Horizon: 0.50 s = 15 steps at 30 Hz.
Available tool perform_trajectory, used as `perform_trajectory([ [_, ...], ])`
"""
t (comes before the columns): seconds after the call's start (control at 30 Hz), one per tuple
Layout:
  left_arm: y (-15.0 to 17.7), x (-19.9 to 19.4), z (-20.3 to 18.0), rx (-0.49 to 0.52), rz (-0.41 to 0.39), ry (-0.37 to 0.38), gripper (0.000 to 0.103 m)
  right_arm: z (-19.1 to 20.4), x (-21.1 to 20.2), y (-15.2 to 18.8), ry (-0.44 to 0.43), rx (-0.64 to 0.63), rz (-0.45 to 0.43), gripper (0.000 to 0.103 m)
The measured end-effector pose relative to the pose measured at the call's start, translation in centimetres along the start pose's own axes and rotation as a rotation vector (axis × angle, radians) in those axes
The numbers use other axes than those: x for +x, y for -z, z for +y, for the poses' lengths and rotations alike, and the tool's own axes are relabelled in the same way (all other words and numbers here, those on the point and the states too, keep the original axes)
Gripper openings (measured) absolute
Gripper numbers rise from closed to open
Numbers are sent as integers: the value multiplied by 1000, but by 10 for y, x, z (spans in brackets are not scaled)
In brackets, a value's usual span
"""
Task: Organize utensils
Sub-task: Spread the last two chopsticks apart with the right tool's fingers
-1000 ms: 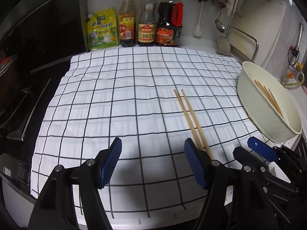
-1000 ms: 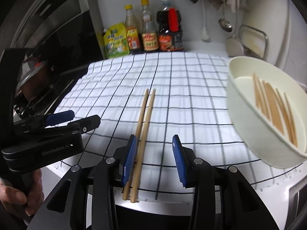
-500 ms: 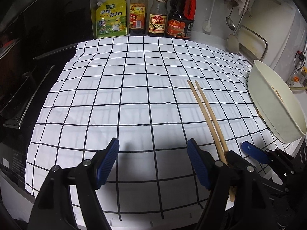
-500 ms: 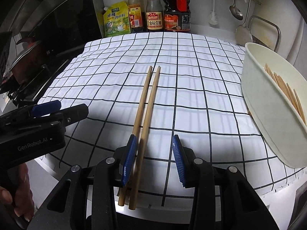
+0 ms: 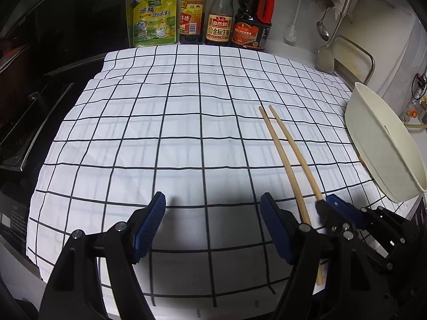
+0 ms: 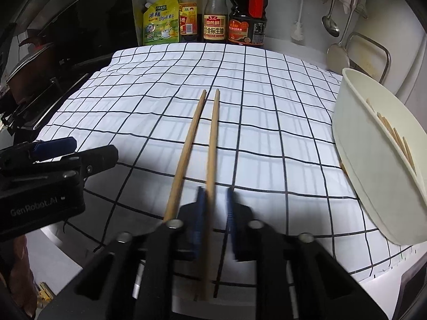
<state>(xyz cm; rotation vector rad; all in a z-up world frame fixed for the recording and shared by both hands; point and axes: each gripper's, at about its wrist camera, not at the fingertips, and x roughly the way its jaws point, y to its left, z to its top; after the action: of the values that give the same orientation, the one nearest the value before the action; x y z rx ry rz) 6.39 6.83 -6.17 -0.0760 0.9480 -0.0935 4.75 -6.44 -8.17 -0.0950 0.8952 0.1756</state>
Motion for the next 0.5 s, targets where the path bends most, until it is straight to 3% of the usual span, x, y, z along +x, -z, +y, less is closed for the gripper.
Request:
perform_trajectory([
  [0.5,-4,20,-41,56,0,-5,74,-45,-12,15,9,96,-15,6],
])
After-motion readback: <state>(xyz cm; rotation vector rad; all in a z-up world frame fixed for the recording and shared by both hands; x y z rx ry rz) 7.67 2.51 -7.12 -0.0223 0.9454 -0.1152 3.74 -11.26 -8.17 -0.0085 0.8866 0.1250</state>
